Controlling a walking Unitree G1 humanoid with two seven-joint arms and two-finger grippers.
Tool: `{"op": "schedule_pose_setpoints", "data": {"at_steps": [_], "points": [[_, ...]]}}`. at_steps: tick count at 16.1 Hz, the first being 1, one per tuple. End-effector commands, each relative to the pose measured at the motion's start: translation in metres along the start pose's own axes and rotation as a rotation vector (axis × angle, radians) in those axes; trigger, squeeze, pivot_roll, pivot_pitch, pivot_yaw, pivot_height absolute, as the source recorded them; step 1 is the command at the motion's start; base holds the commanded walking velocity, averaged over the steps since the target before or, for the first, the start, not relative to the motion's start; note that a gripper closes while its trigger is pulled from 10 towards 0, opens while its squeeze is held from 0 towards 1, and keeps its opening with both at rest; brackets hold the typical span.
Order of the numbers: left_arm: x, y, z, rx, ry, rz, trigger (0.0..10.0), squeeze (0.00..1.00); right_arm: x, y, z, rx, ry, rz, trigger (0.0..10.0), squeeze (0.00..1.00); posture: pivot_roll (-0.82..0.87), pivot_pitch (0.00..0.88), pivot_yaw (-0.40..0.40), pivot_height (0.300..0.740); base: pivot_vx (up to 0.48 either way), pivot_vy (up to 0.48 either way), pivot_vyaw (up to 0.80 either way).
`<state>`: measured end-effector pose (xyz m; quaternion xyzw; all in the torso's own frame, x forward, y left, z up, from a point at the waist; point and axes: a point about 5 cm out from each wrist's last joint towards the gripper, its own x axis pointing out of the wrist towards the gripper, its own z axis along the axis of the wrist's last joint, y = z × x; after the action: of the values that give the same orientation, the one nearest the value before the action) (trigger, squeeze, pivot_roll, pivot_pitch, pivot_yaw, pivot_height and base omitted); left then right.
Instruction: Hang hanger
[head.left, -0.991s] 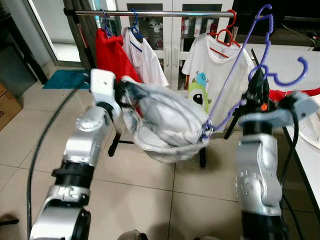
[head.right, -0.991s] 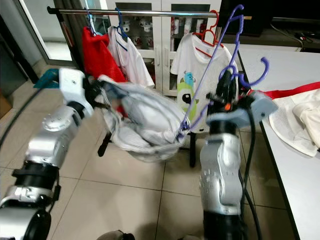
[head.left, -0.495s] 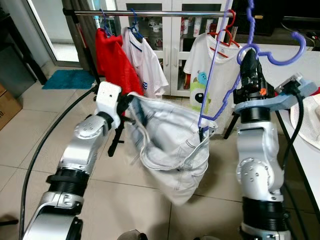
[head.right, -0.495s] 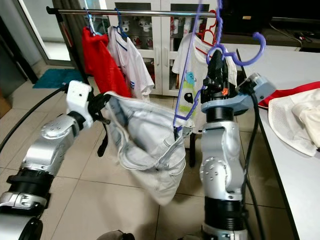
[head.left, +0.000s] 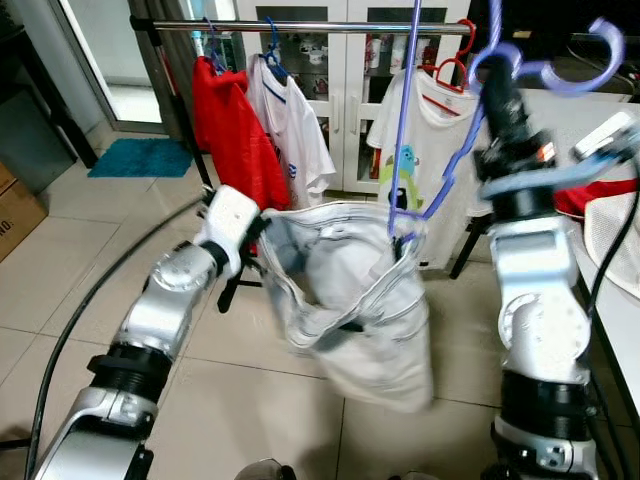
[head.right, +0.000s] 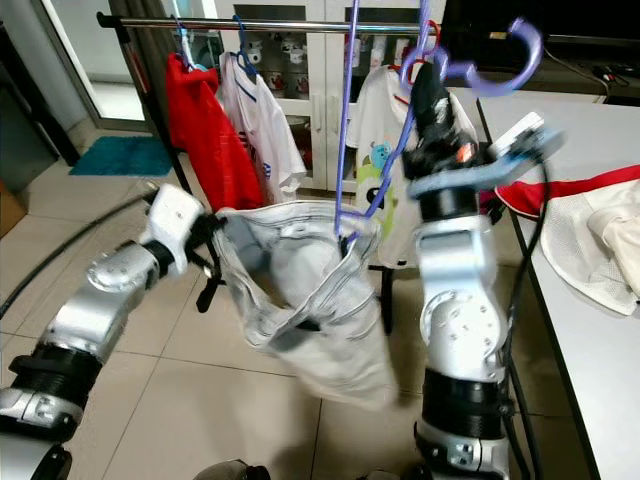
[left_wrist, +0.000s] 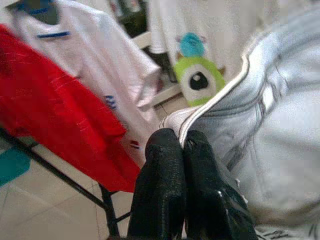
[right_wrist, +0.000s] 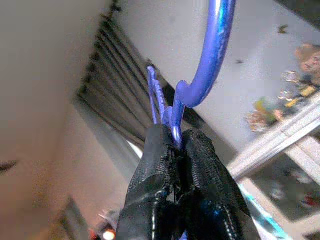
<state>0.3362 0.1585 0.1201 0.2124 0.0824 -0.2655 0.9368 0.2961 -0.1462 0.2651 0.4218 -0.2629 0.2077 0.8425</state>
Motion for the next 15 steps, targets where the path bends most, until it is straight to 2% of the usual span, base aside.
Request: {"op": "schedule_pose_setpoints", "data": {"at_steps": [1,3,4,5,6,7,8,11,12,13,14,15], "points": [[0.000,-0.008,-0.001,0.081,-0.002,-0.058,0.0,0.00,0.007,0.015,0.007,0.029,-0.019,0.071,10.0,0.00,-0.12,0.000,0.062,0.740,0.000,0.000,0.00],[0.002,-0.017,0.006,0.092,-0.063,-0.100,0.0,0.00,0.011,0.023,0.001,-0.016,0.050,0.111,10.0,0.00,-0.13,0.000,0.050,0.740,0.000,0.000,0.00],[0.004,-0.024,0.014,0.100,-0.127,-0.145,0.0,0.00,0.012,0.027,-0.004,-0.042,0.079,0.122,10.0,0.00,-0.13,0.000,0.050,0.740,0.000,0.000,0.00],[0.005,-0.031,0.021,0.076,-0.193,-0.203,0.0,0.00,0.014,0.029,-0.008,-0.068,0.107,0.129,10.0,0.00,-0.13,0.000,0.046,0.740,0.000,0.000,0.00],[0.005,-0.033,0.021,0.055,-0.209,-0.215,0.2,0.00,0.015,0.029,-0.009,-0.072,0.116,0.128,10.0,0.00,-0.13,0.000,0.046,0.740,0.000,0.000,0.00],[0.005,-0.033,0.022,0.046,-0.220,-0.218,1.7,0.00,0.016,0.029,-0.009,-0.073,0.122,0.124,10.0,0.00,-0.13,0.000,0.045,0.740,0.000,0.000,0.00],[0.004,-0.032,0.020,0.038,-0.231,-0.210,10.0,0.00,0.017,0.029,-0.008,-0.075,0.125,0.115,10.0,0.00,-0.13,0.000,0.044,0.740,0.000,0.000,0.00],[0.002,-0.031,0.019,-0.012,-0.259,-0.225,10.0,0.00,0.020,0.028,-0.005,-0.085,0.108,0.093,10.0,0.00,-0.13,0.000,0.044,0.740,0.000,0.000,0.00],[0.001,-0.031,0.019,-0.043,-0.272,-0.237,10.0,0.64,0.021,0.028,-0.005,-0.086,0.105,0.088,10.0,0.00,-0.13,0.000,0.043,0.740,0.000,0.000,0.00],[0.000,-0.031,0.019,-0.055,-0.276,-0.246,10.0,1.00,0.021,0.028,-0.005,-0.086,0.104,0.085,10.0,0.00,-0.13,0.000,0.043,0.740,0.000,0.000,0.00],[-0.002,-0.032,0.019,-0.072,-0.274,-0.270,10.0,1.00,0.021,0.027,-0.005,-0.089,0.104,0.079,10.0,0.00,-0.13,0.000,0.044,0.740,0.000,0.000,0.00],[-0.003,-0.032,0.015,-0.054,-0.243,-0.283,10.0,1.00,0.022,0.027,-0.005,-0.091,0.104,0.073,10.0,0.00,-0.13,0.000,0.043,0.740,0.000,0.000,0.00]]}}
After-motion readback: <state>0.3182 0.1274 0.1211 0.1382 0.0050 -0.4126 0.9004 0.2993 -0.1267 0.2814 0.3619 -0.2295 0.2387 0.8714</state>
